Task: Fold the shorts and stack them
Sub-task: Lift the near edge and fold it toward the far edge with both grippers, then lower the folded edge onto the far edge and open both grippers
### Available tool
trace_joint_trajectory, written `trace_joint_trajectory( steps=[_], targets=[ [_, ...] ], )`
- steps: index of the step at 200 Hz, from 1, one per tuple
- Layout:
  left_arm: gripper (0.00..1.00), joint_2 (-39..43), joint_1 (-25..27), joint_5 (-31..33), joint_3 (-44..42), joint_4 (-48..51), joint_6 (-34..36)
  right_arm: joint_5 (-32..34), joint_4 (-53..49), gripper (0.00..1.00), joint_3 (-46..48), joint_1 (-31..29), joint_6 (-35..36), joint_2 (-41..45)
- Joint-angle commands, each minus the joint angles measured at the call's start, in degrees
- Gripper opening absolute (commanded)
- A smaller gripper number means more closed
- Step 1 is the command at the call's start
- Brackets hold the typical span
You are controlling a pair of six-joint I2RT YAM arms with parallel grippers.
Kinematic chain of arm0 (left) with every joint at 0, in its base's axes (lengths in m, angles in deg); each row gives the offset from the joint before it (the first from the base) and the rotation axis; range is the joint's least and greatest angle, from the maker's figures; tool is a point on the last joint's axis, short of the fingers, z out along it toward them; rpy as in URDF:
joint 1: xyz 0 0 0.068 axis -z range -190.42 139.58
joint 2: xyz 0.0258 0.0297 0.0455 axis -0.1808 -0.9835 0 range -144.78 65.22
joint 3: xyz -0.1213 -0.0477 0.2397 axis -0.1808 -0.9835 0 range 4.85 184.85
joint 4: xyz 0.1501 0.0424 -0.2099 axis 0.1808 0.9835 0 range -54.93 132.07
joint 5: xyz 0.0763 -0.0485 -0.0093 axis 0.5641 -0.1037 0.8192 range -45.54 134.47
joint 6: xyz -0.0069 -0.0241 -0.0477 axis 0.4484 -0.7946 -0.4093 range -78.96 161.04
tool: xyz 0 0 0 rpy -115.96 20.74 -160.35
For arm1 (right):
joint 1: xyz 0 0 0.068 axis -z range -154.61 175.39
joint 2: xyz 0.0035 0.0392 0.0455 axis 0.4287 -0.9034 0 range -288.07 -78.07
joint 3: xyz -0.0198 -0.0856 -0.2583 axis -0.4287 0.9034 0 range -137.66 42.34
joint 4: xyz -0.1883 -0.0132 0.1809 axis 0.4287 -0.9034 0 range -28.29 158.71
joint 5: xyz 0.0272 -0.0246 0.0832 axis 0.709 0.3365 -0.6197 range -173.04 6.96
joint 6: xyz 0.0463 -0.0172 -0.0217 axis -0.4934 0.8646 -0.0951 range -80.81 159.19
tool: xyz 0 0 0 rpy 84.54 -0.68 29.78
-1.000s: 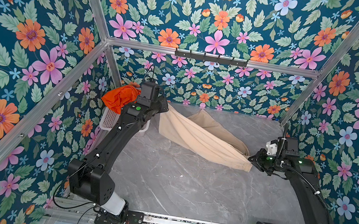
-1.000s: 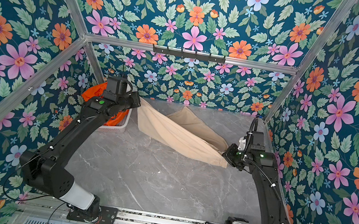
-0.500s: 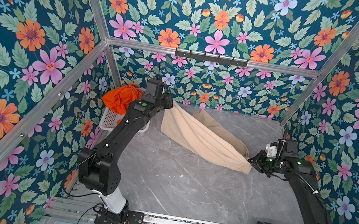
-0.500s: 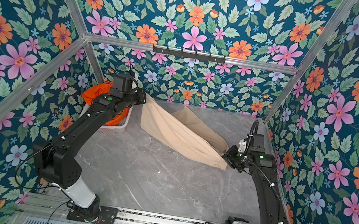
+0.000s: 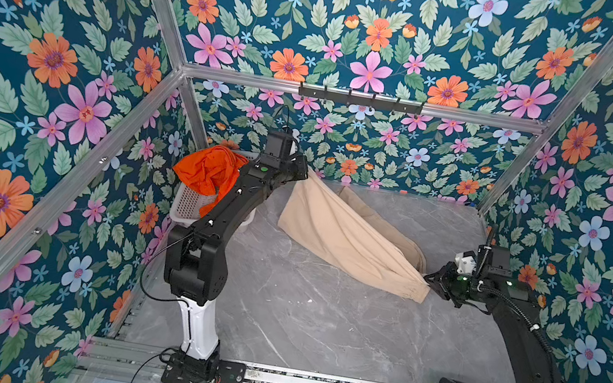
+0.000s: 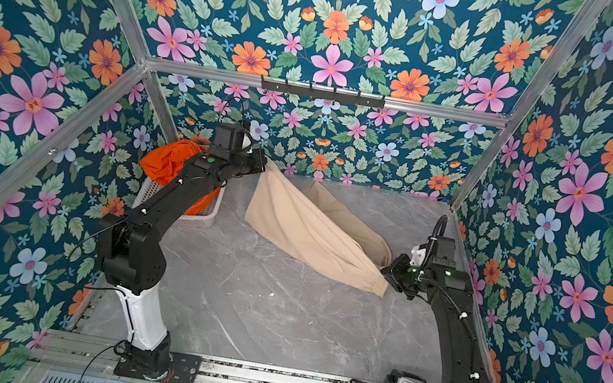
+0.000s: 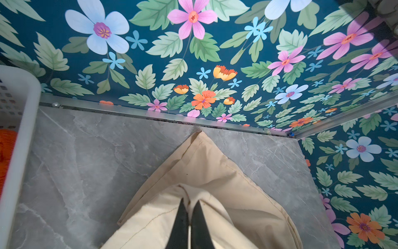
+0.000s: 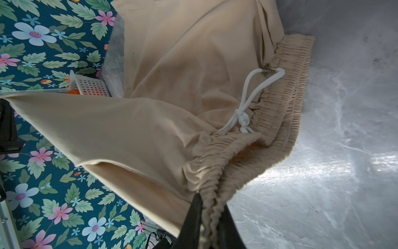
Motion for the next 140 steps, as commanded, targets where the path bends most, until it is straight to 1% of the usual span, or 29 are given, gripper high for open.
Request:
trace_joint_trajectory(
  steps=[1,93,140],
  targets=[
    [0.00,-1.1,-0.1,1.8,1.1,-6.4,-0.4,1.0,-1.5,0.13,0.8,1.0,-0.3,-0.1],
    [0.00,-8.4,1.7,-0.9,7.1,-11.5,-2.6,-3.5,2.5,0.13,5.0,4.5,-1.4,-1.0],
    [0.00,-13.4,2.5,-1.7,11.6,-13.0,-3.4,-5.5,4.9,0.13,6.6,6.5,-1.8,-1.9]
  ],
)
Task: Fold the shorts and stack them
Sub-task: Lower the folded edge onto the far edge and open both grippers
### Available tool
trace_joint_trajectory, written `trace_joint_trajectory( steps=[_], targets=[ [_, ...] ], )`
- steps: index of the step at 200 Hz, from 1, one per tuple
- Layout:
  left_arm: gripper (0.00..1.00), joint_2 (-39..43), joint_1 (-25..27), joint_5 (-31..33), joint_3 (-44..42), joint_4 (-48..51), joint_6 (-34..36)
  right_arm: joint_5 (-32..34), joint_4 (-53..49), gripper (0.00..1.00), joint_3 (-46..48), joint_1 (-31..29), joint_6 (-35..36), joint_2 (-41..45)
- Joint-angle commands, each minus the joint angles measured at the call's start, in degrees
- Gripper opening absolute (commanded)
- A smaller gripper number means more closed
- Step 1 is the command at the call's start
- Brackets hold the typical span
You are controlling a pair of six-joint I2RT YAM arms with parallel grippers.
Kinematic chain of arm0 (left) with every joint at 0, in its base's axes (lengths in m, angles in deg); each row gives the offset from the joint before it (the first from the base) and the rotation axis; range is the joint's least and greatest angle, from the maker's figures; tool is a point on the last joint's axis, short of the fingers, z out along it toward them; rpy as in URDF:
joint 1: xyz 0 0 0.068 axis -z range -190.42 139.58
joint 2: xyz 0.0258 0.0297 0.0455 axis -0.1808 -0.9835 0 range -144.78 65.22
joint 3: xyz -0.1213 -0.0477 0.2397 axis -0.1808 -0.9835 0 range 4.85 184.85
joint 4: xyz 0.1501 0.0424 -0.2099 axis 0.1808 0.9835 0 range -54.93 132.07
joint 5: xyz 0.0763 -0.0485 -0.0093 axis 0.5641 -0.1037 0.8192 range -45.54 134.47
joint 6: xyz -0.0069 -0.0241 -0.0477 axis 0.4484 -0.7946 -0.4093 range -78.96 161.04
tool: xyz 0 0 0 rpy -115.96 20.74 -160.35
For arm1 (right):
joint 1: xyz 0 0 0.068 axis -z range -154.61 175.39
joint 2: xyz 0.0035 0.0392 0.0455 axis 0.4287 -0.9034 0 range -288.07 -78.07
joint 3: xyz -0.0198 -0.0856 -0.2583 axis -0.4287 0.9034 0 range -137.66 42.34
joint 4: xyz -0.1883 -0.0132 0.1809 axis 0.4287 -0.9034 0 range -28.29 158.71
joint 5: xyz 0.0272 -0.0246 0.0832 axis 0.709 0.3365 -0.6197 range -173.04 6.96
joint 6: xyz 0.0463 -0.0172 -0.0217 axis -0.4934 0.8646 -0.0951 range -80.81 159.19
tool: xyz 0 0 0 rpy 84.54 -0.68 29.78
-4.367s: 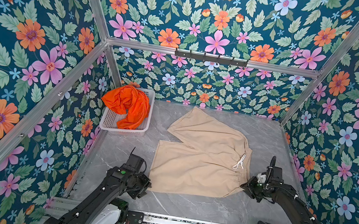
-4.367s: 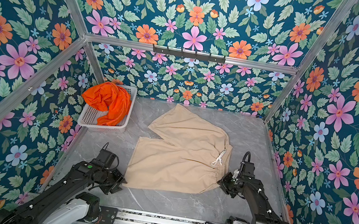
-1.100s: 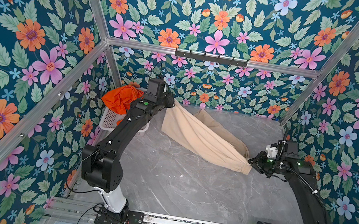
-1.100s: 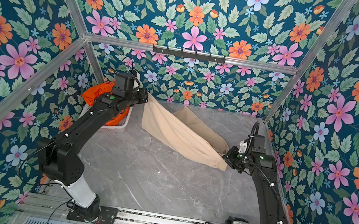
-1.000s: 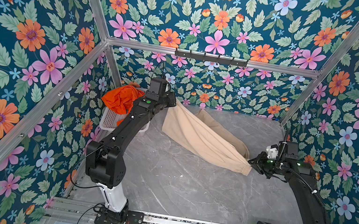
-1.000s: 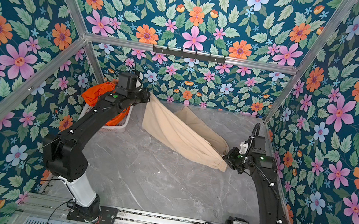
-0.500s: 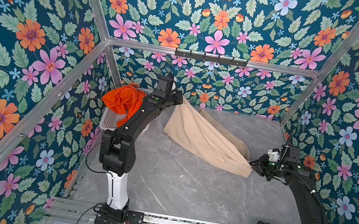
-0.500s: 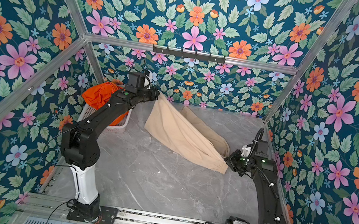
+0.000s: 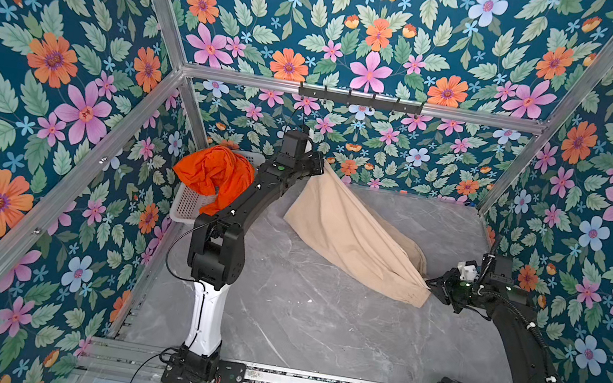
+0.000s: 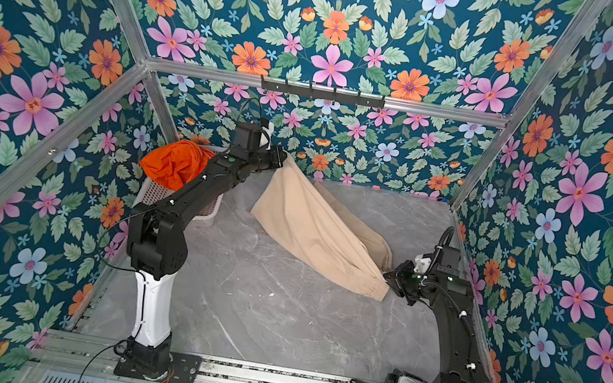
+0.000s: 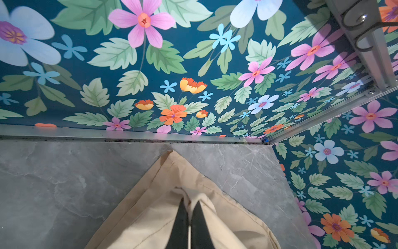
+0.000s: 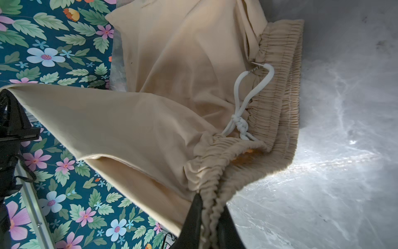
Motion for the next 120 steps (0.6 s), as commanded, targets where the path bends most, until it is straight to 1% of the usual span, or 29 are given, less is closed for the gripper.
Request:
trace_joint_trajectory(
  steps=[1,44,84,120],
  targets=[
    [0.00,-1.7,0.0,2.5,1.8,-5.0,-0.4,0.2,-0.6,0.13,0.7,0.9,-0.3,-0.6],
    [0.00,-6.3,0.3,2.7,4.3,-5.3,-0.9,-0.8,1.8,0.13,1.7,1.8,-0.7,-2.6],
    [0.00,-10.2,0.9,2.7,6.2,-8.1,-1.9,-1.9,4.5,0.13,2.6,3.1,-1.2,-5.1],
    [0.00,-14.3,1.5,2.7,9.9,-9.8,-2.8,-2.6,6.7,0.13,2.9,4.0,-1.5,-7.5]
  ],
)
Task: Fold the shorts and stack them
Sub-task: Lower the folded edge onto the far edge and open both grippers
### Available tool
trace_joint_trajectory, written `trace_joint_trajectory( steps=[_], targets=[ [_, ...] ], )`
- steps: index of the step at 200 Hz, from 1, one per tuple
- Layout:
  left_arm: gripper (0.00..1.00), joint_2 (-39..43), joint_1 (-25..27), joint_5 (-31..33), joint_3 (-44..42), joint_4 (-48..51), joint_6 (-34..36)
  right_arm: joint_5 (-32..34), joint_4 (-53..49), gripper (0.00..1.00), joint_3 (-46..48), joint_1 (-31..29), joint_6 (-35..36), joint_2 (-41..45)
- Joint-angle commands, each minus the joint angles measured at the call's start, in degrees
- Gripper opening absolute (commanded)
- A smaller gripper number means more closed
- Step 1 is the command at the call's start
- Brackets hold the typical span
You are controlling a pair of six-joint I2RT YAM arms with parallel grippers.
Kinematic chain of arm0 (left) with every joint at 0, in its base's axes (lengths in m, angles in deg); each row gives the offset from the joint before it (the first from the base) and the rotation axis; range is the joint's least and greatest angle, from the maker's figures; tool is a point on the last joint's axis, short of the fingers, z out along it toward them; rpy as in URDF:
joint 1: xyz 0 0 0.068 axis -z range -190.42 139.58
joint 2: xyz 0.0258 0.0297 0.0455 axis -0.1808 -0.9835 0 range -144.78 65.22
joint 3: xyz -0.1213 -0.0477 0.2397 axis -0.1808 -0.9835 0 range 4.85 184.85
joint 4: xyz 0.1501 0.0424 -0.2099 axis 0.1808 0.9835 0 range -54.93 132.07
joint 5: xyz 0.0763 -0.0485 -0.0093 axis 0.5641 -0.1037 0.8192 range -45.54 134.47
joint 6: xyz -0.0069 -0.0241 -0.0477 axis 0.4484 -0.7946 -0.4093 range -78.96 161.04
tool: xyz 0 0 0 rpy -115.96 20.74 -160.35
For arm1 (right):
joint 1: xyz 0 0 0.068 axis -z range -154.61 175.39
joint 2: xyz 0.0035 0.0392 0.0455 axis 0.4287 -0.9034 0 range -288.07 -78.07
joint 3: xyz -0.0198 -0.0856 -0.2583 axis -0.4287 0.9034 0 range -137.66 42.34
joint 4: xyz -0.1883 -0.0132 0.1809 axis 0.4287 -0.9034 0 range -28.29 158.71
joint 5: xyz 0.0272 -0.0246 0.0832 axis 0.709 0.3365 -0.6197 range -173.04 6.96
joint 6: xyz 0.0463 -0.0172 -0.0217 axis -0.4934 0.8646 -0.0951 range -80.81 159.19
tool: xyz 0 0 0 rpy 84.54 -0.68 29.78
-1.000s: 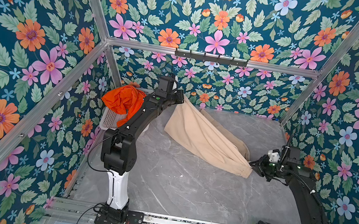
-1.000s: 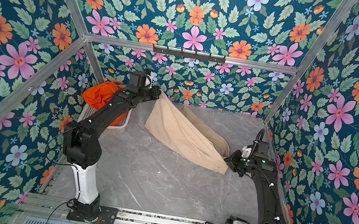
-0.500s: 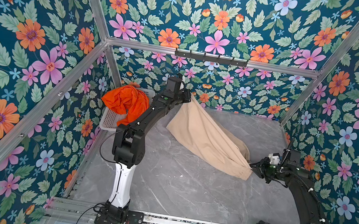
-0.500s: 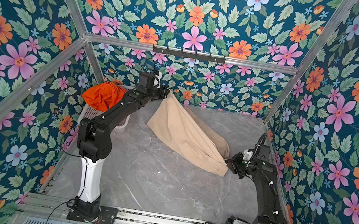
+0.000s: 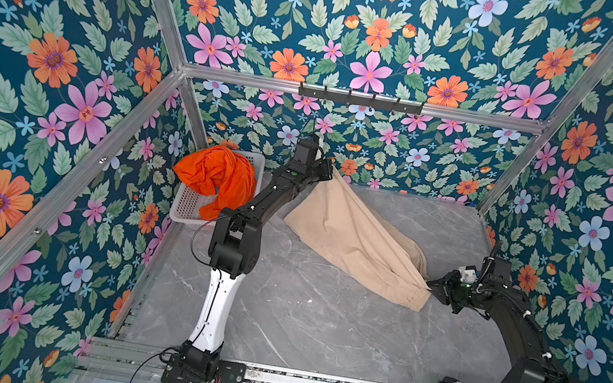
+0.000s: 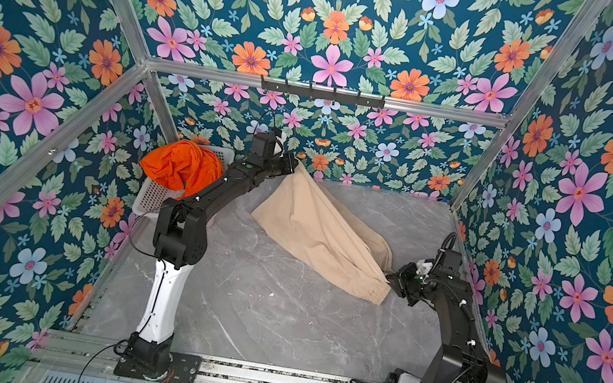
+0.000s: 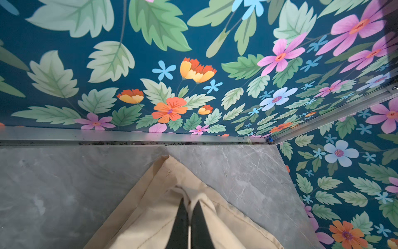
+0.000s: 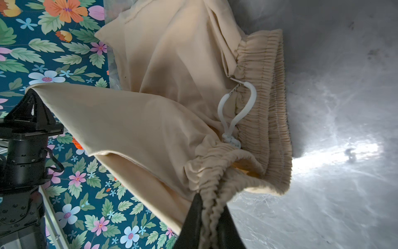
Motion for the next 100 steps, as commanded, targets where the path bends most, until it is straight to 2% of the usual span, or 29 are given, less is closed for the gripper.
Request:
trace_joint_trajectory(
  steps=[1,79,100],
  targets=[
    [0.00,-1.8,0.1,3.4,2.3,-4.9,-1.0,0.5,0.6,0.13,0.2,0.5,-0.3,-1.1],
    [0.00,-9.0,1.8,4.2,4.9,-9.2,-1.9,-2.5,6.7,0.14,0.4,3.6,-1.8,-7.7],
    [0.00,-11.6,2.5,4.6,6.3,-9.8,-1.9,-2.8,8.5,0.19,0.5,3.7,-2.4,-10.1]
  ],
)
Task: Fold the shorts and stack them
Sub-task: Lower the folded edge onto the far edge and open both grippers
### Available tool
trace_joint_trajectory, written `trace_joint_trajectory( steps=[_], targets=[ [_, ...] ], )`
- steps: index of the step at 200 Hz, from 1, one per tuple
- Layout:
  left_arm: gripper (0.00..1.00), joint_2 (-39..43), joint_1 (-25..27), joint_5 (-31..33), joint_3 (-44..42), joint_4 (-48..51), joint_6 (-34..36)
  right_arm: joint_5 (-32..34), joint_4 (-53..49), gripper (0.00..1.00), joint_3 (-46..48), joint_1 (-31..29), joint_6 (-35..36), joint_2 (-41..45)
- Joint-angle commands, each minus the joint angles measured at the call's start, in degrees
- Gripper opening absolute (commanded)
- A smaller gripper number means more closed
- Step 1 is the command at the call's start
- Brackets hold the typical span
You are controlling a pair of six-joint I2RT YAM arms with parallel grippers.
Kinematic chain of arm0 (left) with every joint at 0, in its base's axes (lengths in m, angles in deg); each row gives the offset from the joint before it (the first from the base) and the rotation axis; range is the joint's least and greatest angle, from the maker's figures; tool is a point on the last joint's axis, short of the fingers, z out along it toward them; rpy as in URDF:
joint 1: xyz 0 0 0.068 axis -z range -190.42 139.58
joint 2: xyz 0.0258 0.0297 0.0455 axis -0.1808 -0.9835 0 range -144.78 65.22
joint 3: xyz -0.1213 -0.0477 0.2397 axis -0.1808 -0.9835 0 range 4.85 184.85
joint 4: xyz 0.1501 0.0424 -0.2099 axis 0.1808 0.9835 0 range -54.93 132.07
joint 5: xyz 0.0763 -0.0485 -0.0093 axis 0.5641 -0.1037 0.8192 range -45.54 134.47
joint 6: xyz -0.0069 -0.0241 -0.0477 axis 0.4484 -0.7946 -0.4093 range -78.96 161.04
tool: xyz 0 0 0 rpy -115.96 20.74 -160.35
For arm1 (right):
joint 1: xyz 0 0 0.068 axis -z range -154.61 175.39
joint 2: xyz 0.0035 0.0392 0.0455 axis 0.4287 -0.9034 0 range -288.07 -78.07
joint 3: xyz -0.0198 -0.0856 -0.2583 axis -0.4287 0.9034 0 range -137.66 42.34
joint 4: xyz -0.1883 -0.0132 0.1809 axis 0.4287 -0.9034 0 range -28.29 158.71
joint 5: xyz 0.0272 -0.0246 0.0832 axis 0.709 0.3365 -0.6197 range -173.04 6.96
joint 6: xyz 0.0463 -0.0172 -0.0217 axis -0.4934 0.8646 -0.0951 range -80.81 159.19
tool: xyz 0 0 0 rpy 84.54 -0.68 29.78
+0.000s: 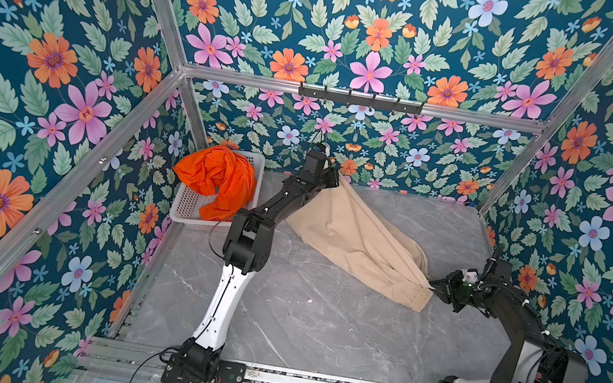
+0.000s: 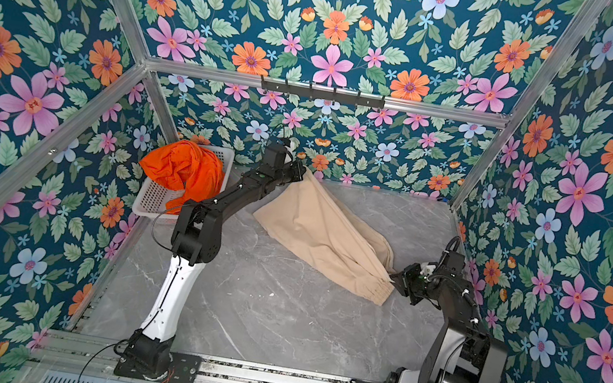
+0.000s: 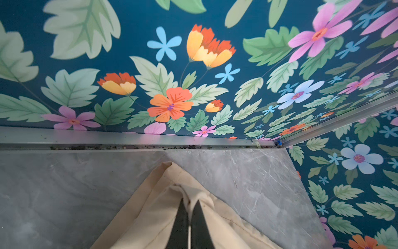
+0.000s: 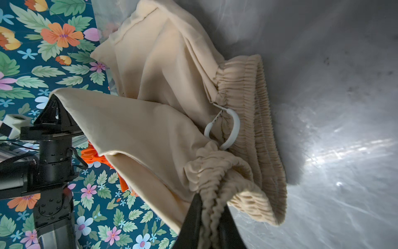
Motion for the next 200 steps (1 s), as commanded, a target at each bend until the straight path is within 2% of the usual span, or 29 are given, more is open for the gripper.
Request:
trace_joint_trajectory(
  steps=[1,22,34,53,85,106,129,153,176,200],
  targets=[
    [0.00,-2.1,0.5,2.5,1.6,-4.2,-0.4,-0.5,2.3,0.19,0.2,0.1,-1.0,-2.0],
    [0.01,-5.0,1.1,2.6,3.7,-4.3,-0.7,-0.5,4.2,0.30,0.7,0.2,-2.0,-3.9],
    [0.12,-6.5,1.3,2.5,4.8,-4.5,-1.2,-0.4,5.7,0.36,0.9,0.2,-3.1,-4.3],
    [0.36,-8.5,1.4,1.6,6.1,-6.1,-2.9,0.2,7.9,0.42,0.7,0.2,-5.6,-3.7],
    [0.57,-7.3,1.4,1.5,8.2,-3.5,-1.6,4.7,5.1,0.56,-3.6,0.3,-6.5,0.6],
    [0.58,-1.5,1.3,1.6,4.7,-0.7,1.5,9.4,-1.0,0.59,-8.3,0.3,-3.6,5.2],
    [0.55,8.2,1.3,1.4,-6.4,0.6,3.3,12.7,-6.2,0.59,-11.1,-1.0,0.3,10.9],
    [0.54,16.5,1.4,-1.9,-19.5,1.4,4.7,14.3,-5.3,0.57,-9.5,-8.5,3.0,15.2],
    [0.52,19.3,1.4,-7.1,-28.7,-0.1,4.6,12.5,0.1,0.54,-5.9,-15.3,2.7,13.5],
    [0.51,17.3,1.4,-8.4,-31.0,3.0,4.3,9.4,5.9,0.52,-4.3,-19.6,1.3,6.8]
  ],
)
